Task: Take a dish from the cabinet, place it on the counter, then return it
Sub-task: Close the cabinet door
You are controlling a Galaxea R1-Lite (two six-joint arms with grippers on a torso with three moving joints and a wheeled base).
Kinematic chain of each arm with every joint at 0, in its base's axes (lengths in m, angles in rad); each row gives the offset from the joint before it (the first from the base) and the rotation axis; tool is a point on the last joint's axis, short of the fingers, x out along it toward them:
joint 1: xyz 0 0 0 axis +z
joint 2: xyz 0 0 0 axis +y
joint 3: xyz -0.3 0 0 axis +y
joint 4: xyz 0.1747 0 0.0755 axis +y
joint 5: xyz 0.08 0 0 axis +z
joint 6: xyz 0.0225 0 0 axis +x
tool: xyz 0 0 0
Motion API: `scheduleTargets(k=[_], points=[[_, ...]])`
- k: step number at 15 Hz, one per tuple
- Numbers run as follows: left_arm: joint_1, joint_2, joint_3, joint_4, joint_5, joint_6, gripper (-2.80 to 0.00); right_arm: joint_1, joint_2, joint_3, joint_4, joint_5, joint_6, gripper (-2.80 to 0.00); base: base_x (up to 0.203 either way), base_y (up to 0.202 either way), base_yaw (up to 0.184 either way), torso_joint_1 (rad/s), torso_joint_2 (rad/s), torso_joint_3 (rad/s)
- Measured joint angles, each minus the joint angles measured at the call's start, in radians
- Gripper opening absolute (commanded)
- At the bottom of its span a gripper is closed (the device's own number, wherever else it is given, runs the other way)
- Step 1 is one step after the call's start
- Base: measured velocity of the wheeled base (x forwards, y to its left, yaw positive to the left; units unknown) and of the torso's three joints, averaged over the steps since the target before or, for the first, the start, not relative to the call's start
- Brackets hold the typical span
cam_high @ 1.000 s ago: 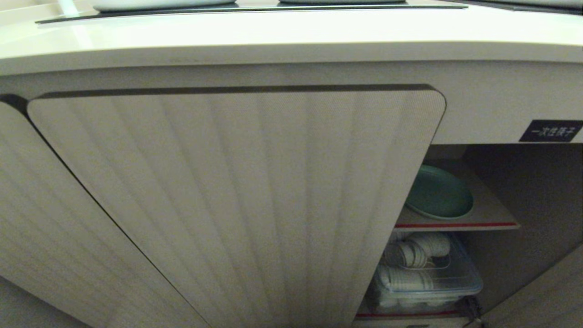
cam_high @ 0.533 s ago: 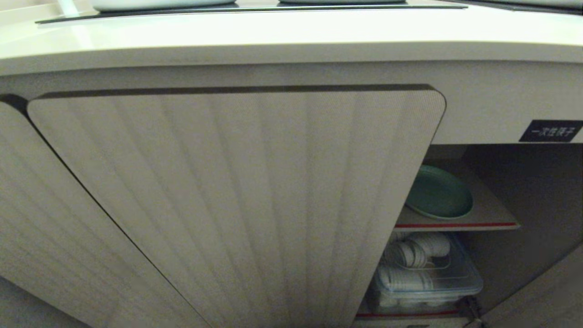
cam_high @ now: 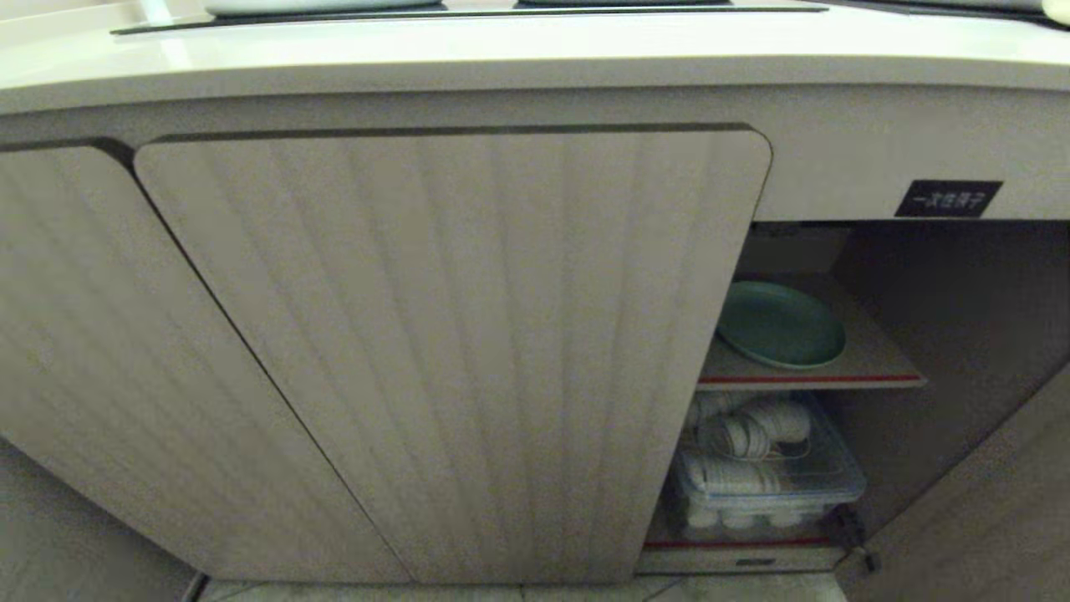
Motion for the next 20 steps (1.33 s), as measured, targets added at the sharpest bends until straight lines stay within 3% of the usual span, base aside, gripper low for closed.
scheduleTargets(k=[11,20], points=[[0.0,0.0,0.0,0.001,0.0,0.0,-2.8,0.0,0.0,0.0,0.0,0.0,-0.001,-2.8,-0.189,0.0,0.0,0.003,0.0,0.002],[0.0,0.0,0.0,0.002,0.0,0.001,-2.8,0.0,0.0,0.0,0.0,0.0,0.0,-2.8,-0.007,0.0,0.0,0.0,0.0,0.001]])
